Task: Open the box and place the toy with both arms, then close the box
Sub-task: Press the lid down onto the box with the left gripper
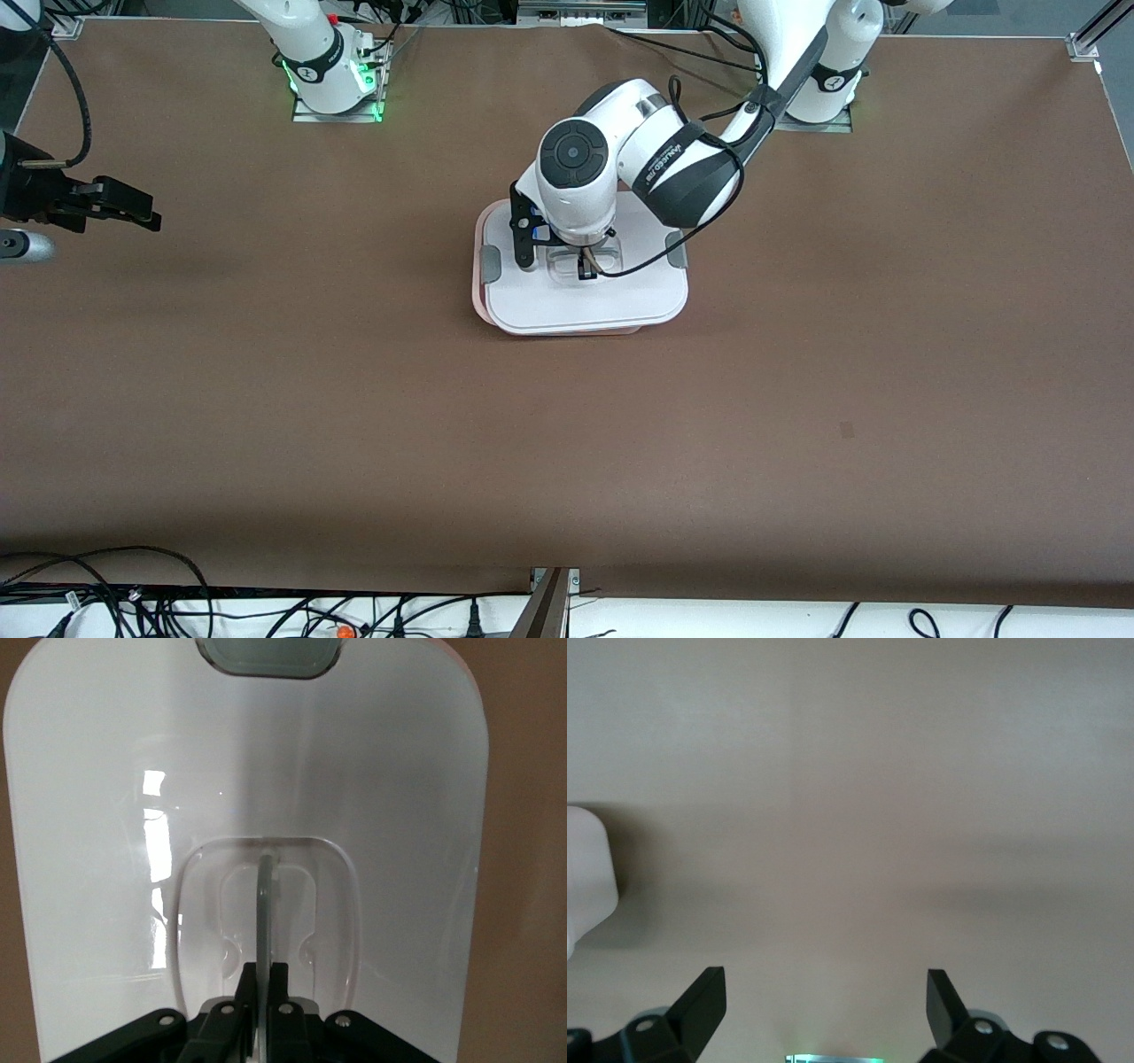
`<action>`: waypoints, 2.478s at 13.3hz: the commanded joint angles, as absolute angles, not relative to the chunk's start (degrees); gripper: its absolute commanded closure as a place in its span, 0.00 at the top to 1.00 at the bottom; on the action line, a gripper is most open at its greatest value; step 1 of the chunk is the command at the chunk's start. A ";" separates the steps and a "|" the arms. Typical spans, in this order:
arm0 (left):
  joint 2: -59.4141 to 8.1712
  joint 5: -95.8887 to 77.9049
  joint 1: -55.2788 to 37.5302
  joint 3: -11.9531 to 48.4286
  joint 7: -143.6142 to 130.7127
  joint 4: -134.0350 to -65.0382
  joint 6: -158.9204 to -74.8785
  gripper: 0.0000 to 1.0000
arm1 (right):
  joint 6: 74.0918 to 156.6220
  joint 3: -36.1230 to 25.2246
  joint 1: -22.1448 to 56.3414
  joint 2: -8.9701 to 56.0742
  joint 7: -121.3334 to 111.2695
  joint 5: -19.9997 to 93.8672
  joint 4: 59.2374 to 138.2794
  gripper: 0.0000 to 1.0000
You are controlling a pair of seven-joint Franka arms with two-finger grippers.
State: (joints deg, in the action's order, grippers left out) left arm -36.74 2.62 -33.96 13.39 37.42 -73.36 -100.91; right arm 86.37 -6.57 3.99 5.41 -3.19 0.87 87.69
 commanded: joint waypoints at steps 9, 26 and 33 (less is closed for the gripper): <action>-38.06 3.87 -36.82 12.92 35.86 -72.42 -102.22 0.00 | 81.12 -2.02 2.90 3.95 -3.34 -5.54 88.33 1.00; -38.41 5.19 -36.91 12.39 33.76 -73.04 -103.89 1.00 | 81.56 -1.76 3.25 4.04 -3.16 -5.71 88.07 1.00; -34.20 4.48 -36.48 12.48 22.46 -72.69 -97.93 1.00 | 81.65 -1.58 3.51 4.22 -3.25 -5.71 87.28 1.00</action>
